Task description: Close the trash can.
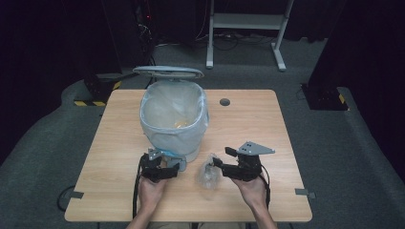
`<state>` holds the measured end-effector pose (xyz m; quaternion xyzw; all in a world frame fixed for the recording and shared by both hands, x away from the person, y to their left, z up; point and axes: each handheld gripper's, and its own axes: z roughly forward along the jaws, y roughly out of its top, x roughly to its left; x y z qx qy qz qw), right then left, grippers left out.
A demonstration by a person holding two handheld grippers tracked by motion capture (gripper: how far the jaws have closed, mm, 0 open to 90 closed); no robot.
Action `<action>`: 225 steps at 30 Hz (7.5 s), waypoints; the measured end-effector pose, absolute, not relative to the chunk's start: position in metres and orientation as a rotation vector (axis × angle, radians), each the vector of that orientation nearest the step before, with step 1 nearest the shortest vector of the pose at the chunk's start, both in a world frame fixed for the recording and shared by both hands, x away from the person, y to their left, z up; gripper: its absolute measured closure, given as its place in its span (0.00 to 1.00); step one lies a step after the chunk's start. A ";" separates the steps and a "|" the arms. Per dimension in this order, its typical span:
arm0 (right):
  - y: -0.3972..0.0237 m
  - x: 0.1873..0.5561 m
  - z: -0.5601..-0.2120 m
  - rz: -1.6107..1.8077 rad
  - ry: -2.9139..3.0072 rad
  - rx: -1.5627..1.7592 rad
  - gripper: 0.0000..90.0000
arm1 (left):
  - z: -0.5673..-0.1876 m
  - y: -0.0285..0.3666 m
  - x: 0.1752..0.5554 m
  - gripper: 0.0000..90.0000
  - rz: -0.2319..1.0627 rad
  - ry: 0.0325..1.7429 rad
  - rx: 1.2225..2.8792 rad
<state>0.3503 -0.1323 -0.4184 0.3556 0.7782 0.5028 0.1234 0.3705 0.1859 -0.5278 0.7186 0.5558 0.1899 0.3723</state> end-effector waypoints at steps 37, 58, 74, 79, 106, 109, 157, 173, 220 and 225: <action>-0.104 0.355 -0.478 1.366 2.326 1.120 0.22 | -0.528 0.186 0.370 0.04 0.488 1.423 1.842; -0.095 0.364 -0.506 1.197 2.417 1.110 0.40 | -0.528 0.186 0.370 0.04 0.489 1.423 1.844; -0.100 0.363 -0.517 1.175 2.413 1.106 0.73 | -0.528 0.187 0.370 0.04 0.488 1.422 1.844; -0.102 0.362 -0.514 1.205 2.424 1.068 0.82 | -0.528 0.187 0.370 0.04 0.487 1.422 1.844; -0.124 0.355 -0.492 1.317 2.379 0.992 0.88 | -0.528 0.187 0.370 0.04 0.485 1.421 1.842; -0.126 0.355 -0.490 1.322 2.376 0.990 0.88 | -0.528 0.187 0.370 0.04 0.485 1.421 1.842; -0.148 0.349 -0.446 1.413 2.314 0.958 0.90 | -0.527 0.188 0.370 0.04 0.482 1.415 1.858; -0.151 0.349 -0.425 1.499 2.296 0.924 0.90 | -0.528 0.187 0.370 0.04 0.482 1.420 1.842; -0.150 0.357 -0.366 1.585 2.256 0.817 0.90 | -0.527 0.188 0.370 0.04 0.481 1.415 1.858; -0.148 0.359 -0.361 1.597 2.252 0.800 0.90 | -0.527 0.188 0.370 0.04 0.482 1.415 1.858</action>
